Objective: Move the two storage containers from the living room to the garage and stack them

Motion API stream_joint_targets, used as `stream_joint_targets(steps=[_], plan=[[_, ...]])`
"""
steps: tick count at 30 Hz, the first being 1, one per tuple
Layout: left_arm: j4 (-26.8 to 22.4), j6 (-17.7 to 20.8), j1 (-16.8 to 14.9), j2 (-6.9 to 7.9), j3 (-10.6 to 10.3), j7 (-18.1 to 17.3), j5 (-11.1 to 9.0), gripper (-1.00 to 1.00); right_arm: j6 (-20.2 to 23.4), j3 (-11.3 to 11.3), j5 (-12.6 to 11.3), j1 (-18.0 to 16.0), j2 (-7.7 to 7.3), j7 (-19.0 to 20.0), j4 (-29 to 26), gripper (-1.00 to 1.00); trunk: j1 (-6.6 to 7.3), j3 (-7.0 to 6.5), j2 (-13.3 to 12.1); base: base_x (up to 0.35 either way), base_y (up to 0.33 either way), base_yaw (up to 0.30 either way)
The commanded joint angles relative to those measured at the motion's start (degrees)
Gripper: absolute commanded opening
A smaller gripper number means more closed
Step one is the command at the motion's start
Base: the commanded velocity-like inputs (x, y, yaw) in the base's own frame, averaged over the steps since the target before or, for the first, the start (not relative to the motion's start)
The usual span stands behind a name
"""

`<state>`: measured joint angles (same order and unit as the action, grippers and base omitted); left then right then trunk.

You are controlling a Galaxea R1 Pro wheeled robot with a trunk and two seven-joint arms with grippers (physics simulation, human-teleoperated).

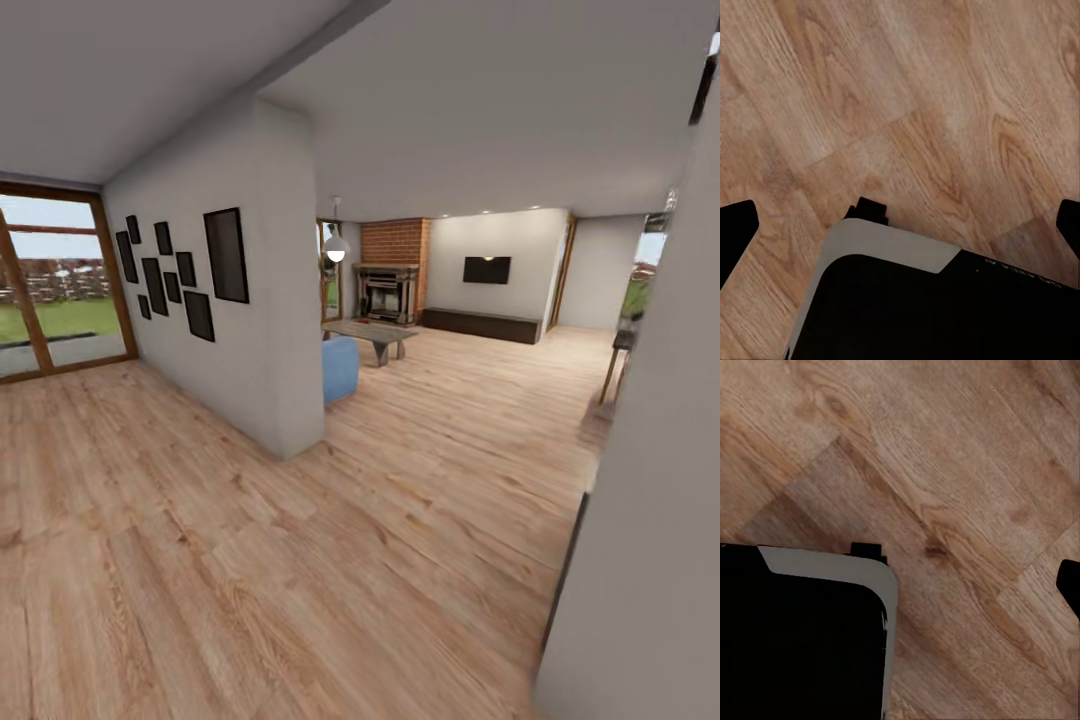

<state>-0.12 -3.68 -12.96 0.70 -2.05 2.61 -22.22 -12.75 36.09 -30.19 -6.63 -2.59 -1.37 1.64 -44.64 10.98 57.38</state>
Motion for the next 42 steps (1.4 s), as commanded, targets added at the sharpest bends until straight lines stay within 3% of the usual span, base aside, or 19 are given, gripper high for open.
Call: stream_joint_targets(steps=[1, 14, 33, 42], plan=[[0.0, -0.1, -0.1, -0.03, -0.2, 0.1, -0.3, 1.0, -0.3, 0.5, -0.4, 0.0, 0.03, 0.0, 0.1, 1.0, -0.04, 0.08, 0.0, 0.327, 0.0, 0.267], [0.0, -0.2, -0.1, 0.0, -0.2, 0.1, -0.3, 1.0, -0.3, 0.2, -0.9, 0.0, -0.05, 0.6, 0.1, 1.0, -0.04, 0.15, 0.0, 0.327, 0.0, 0.214], [0.0, -0.1, -0.1, 0.0, -0.2, 0.1, -0.3, 1.0, -0.3, 0.2, -0.5, 0.0, 0.08, 0.7, 0.1, 1.0, -0.04, 0.15, 0.0, 0.326, 0.0, 0.002], [0.0, -0.1, -0.1, 0.0, -0.2, 0.1, -0.3, 1.0, -0.3, 0.6, -0.5, 0.0, 0.13, 0.3, 0.1, 1.0, -0.04, 0.15, 0.0, 0.327, 0.0, -0.213]])
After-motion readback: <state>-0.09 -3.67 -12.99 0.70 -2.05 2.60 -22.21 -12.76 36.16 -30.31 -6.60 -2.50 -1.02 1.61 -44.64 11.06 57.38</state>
